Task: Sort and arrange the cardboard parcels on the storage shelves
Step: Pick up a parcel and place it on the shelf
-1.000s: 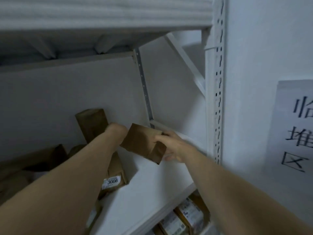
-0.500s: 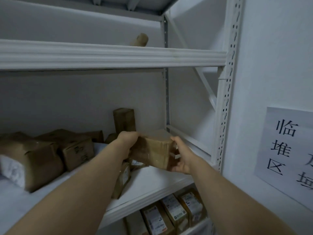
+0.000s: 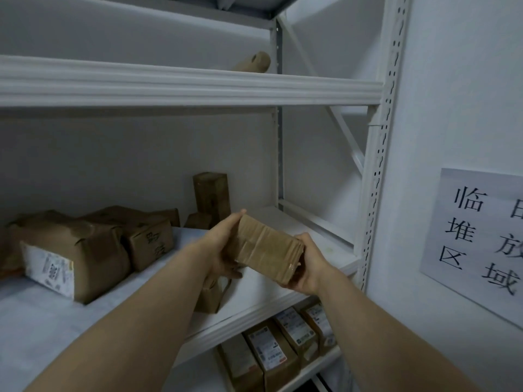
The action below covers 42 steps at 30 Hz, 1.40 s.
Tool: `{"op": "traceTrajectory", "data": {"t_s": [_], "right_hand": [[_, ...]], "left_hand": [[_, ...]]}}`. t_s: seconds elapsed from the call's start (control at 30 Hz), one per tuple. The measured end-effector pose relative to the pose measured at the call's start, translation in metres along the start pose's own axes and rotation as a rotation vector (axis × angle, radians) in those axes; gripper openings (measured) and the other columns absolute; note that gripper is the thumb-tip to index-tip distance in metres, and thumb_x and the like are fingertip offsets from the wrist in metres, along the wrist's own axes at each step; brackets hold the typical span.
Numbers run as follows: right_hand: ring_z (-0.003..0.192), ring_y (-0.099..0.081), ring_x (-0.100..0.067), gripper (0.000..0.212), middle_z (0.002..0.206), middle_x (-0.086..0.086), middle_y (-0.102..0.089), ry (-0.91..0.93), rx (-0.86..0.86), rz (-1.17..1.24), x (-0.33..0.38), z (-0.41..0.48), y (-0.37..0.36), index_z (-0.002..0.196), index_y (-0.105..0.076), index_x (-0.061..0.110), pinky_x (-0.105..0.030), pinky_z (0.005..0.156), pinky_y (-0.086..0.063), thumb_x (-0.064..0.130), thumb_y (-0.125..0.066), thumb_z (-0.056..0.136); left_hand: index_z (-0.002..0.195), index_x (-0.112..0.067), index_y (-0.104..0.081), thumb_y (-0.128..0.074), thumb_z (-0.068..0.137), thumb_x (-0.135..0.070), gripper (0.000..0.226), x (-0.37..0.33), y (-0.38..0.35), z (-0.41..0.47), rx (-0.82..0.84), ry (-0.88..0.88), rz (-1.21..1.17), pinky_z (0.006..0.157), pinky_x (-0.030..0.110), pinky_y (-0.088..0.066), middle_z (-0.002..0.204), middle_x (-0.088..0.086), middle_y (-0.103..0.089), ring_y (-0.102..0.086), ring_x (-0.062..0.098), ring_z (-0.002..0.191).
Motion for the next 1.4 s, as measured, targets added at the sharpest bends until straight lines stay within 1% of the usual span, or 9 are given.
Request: {"op": "traceTrajectory", "data": {"t_s": [0.23, 0.4, 0.5, 0.63, 0.73, 0.9, 1.0, 1.1, 1.4], "right_hand": [[0.101, -0.061, -0.032, 0.042, 0.107, -0.017, -0.064, -0.015, -0.048, -0.192, -0.010, -0.001, -0.005, 0.116, -0.061, 0.010, -0.045, 0.091, -0.052, 0.045, -0.056, 0.093], [0.114, -0.053, -0.026, 0.073, 0.120, -0.008, -0.057, 0.062, 0.014, -0.398, -0.001, -0.002, -0.014, 0.124, -0.052, 0.026, -0.057, 0.099, -0.038, 0.068, -0.071, 0.066], [0.125, -0.047, -0.031, 0.098, 0.128, -0.009, -0.052, 0.083, 0.087, -0.430, 0.004, 0.002, -0.017, 0.130, -0.047, 0.029, -0.066, 0.101, -0.031, 0.068, -0.082, 0.047], [0.112, -0.058, -0.032, 0.091, 0.124, -0.012, -0.061, 0.143, 0.032, -0.329, 0.005, 0.010, -0.013, 0.130, -0.050, 0.025, -0.046, 0.088, -0.052, 0.046, -0.088, 0.050], [0.103, -0.063, -0.030, 0.069, 0.114, -0.013, -0.067, 0.219, -0.014, -0.248, 0.010, 0.012, -0.010, 0.126, -0.054, 0.018, -0.033, 0.071, -0.053, 0.031, -0.080, 0.064], [0.113, -0.057, -0.026, 0.113, 0.134, -0.007, -0.054, 0.354, -0.073, -0.373, 0.025, 0.009, -0.007, 0.148, -0.028, 0.020, -0.036, 0.076, -0.053, 0.026, -0.088, 0.051], [0.139, -0.029, -0.029, 0.144, 0.154, -0.004, -0.020, 0.441, -0.190, -0.718, 0.032, 0.001, -0.009, 0.153, 0.004, 0.032, -0.045, 0.109, -0.037, 0.035, -0.094, 0.048], [0.146, -0.005, -0.026, 0.157, 0.155, 0.001, 0.003, 0.550, -0.176, -0.917, 0.031, -0.007, -0.020, 0.148, 0.023, 0.034, -0.044, 0.118, -0.019, 0.031, -0.096, 0.046], [0.146, -0.001, -0.018, 0.160, 0.157, 0.006, 0.006, 0.696, -0.078, -0.934, 0.032, -0.013, -0.027, 0.148, 0.026, 0.031, -0.040, 0.117, -0.015, 0.015, -0.096, 0.045]], "left_hand": [[0.132, -0.012, -0.044, -0.079, 0.060, -0.045, 0.086, 0.000, 0.010, 0.009, -0.082, -0.131, 0.275, 0.068, 0.037, -0.057, 0.114, 0.012, -0.059, -0.062, 0.027, 0.097], [0.150, -0.006, 0.009, -0.074, 0.078, -0.010, 0.110, -0.006, -0.009, 0.011, -0.062, -0.395, 0.530, 0.080, 0.017, -0.045, 0.136, 0.005, -0.042, -0.047, 0.018, 0.116], [0.150, -0.013, -0.015, -0.083, 0.069, -0.013, 0.106, -0.009, -0.014, 0.010, -0.017, -0.490, 0.594, 0.100, 0.028, -0.043, 0.135, 0.000, -0.048, -0.048, 0.021, 0.126], [0.126, -0.014, -0.055, -0.083, 0.066, -0.005, 0.066, -0.008, -0.017, 0.015, 0.116, -0.485, 0.498, 0.083, 0.031, -0.055, 0.109, 0.002, -0.066, -0.063, 0.019, 0.101], [0.126, -0.016, -0.056, -0.074, 0.072, 0.005, 0.060, -0.008, -0.017, 0.019, 0.193, -0.462, 0.408, 0.072, 0.024, -0.055, 0.110, 0.004, -0.067, -0.064, 0.018, 0.098], [0.122, -0.012, -0.058, -0.060, 0.077, 0.016, 0.053, -0.006, -0.018, 0.022, 0.179, -0.415, 0.376, 0.061, 0.022, -0.056, 0.105, 0.009, -0.066, -0.064, 0.018, 0.088], [0.107, -0.013, -0.064, -0.057, 0.084, -0.019, 0.025, -0.003, -0.013, 0.026, 0.126, -0.281, 0.231, 0.079, 0.035, -0.052, 0.107, 0.013, -0.064, -0.060, 0.025, 0.094], [0.105, -0.016, -0.067, -0.059, 0.080, -0.054, 0.047, 0.004, -0.014, 0.029, 0.139, -0.106, 0.048, 0.082, 0.036, -0.048, 0.099, 0.009, -0.070, -0.062, 0.025, 0.094], [0.113, -0.010, -0.064, -0.068, 0.080, -0.017, 0.034, 0.012, -0.003, 0.032, 0.147, -0.080, -0.042, 0.071, 0.029, -0.052, 0.108, 0.009, -0.070, -0.064, 0.019, 0.096]]}}
Point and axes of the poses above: each hand's wrist, its own z-axis towards the middle knuckle, its own y-axis out of the back of the hand, x = y × z, the point moved 6 cm from there along z, towards the middle knuckle
